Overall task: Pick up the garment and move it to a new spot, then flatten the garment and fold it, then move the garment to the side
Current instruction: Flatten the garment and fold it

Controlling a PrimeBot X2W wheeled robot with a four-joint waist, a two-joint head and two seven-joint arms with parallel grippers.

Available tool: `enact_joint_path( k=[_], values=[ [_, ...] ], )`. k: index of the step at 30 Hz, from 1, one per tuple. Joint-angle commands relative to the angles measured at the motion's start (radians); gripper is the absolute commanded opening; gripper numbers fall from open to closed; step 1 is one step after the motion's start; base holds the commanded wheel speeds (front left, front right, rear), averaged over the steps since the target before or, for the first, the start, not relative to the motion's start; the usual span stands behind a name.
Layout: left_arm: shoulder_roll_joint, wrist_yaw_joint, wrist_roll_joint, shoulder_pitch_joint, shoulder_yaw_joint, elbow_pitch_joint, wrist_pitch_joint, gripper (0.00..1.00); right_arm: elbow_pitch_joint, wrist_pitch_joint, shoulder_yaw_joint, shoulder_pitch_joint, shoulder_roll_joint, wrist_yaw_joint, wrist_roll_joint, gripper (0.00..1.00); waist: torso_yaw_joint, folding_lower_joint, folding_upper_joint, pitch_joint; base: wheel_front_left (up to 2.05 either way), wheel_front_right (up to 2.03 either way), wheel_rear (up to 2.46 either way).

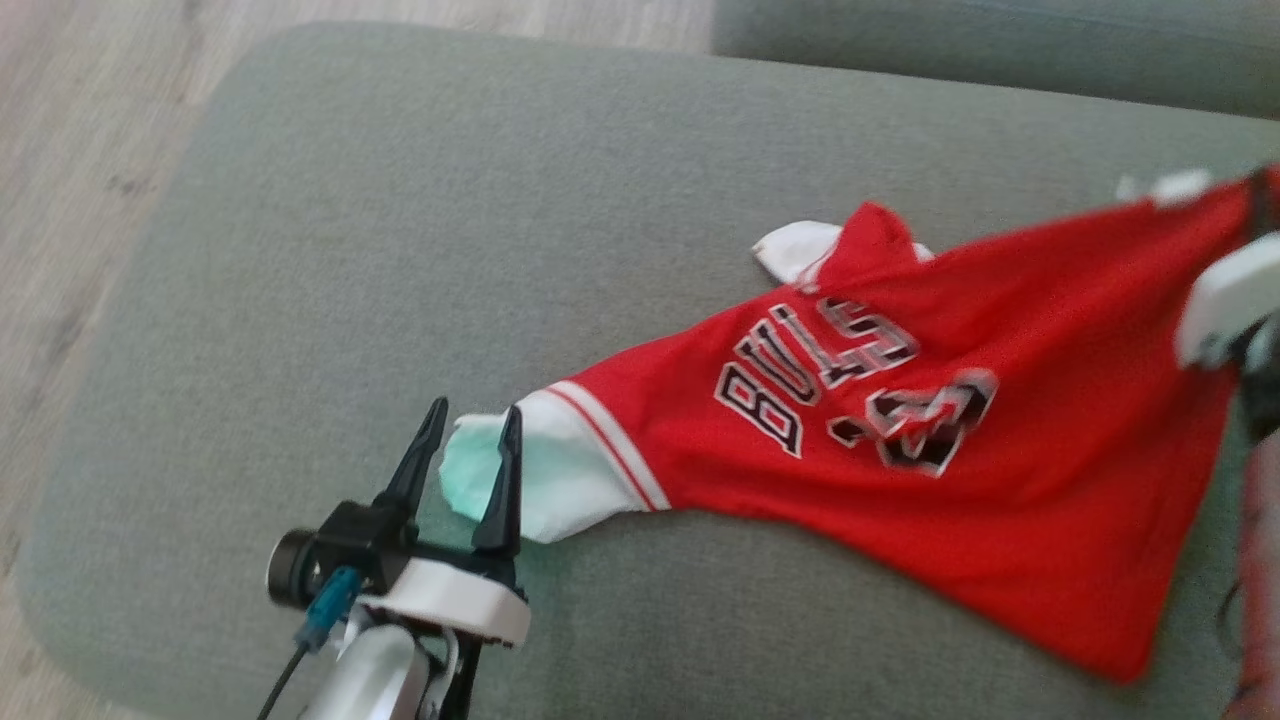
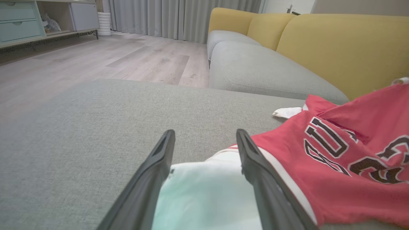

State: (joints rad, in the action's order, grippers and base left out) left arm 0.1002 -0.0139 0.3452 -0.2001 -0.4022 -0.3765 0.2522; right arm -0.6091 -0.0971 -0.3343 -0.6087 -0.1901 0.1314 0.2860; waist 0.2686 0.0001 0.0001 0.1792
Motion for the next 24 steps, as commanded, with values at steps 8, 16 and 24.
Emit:
enact_joint_path(
  k=[8, 16, 24],
  values=[
    [-0.024, 0.026, -0.023, -0.093, 0.018, 0.016, 0.009, 1.00, -0.077, -0.029, -0.051, -0.240, -0.128, -0.001, 0.077, 0.00, 0.080, -0.0001, -0.0001, 0.076, 0.00, 0.00, 0.00],
    [-0.041, 0.034, -0.030, -0.119, 0.017, 0.008, 0.009, 1.00, -0.180, 0.030, -0.135, -0.360, -0.151, -0.001, 0.222, 1.00, 0.114, -0.0001, -0.0001, 0.110, 0.00, 0.00, 0.00],
    [-0.043, 0.033, -0.048, -0.111, 0.047, 0.008, 0.010, 1.00, -0.263, 0.234, -0.142, -0.320, -0.043, -0.001, 0.218, 1.00, 0.050, -0.0001, -0.0001, 0.070, 0.00, 0.00, 0.00]
  ],
)
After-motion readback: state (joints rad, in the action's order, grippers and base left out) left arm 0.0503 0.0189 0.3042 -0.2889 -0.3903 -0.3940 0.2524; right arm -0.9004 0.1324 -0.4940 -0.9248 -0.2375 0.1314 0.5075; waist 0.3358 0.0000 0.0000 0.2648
